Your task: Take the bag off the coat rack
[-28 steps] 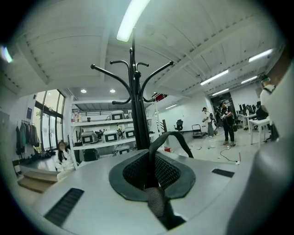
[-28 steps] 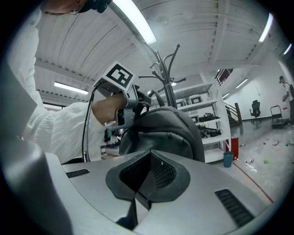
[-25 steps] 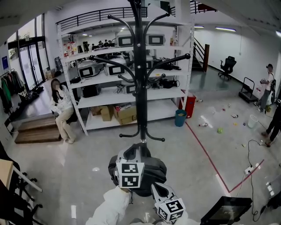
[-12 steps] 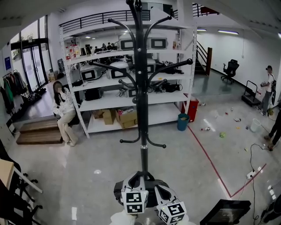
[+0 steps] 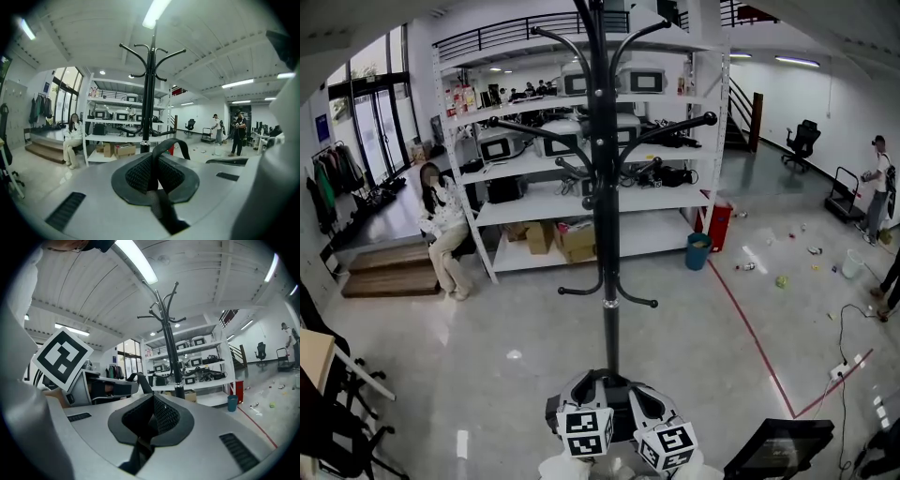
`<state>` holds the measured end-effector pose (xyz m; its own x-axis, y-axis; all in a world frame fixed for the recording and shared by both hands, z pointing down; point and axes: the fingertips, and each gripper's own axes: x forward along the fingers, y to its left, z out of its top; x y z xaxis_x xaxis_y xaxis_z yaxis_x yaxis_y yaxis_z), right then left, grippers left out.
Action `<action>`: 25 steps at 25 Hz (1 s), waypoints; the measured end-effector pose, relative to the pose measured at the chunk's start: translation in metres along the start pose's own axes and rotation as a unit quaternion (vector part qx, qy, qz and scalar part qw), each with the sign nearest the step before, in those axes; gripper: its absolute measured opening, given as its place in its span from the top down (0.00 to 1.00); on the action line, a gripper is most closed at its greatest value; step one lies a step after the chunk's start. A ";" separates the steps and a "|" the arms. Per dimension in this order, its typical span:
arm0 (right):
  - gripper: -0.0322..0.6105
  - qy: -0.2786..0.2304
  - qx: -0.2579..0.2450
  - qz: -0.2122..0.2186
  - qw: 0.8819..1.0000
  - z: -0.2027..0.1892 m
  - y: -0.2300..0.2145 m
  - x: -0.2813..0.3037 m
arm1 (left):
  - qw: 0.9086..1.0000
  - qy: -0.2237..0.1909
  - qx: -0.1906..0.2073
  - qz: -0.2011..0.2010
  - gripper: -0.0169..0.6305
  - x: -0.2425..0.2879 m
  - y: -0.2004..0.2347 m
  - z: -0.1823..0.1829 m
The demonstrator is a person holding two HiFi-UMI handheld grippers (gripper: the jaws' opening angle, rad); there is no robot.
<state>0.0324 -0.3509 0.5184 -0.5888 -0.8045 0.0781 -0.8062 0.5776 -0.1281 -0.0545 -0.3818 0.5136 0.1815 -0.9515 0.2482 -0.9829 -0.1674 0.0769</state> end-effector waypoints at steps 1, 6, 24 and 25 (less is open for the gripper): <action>0.93 -0.002 0.000 -0.001 1.000 0.001 0.000 0.001 | 1.000 0.002 0.000 -0.003 0.95 -0.001 0.000 -0.001; 0.93 -0.012 -0.003 -0.010 1.000 0.004 0.009 -0.006 | 1.000 0.001 0.001 -0.003 0.95 -0.018 0.004 -0.006; 0.93 -0.019 0.002 -0.076 0.997 -0.018 0.067 -0.049 | 0.998 0.006 -0.002 -0.054 0.95 -0.083 0.014 -0.024; 0.93 -0.017 0.001 -0.079 0.997 -0.019 0.070 -0.051 | 0.998 0.007 -0.001 -0.056 0.95 -0.085 0.014 -0.025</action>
<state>0.0049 -0.2666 0.5240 -0.4517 -0.8899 0.0630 -0.8888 0.4428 -0.1179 -0.0834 -0.2965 0.5176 0.2905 -0.9231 0.2518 -0.9564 -0.2716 0.1076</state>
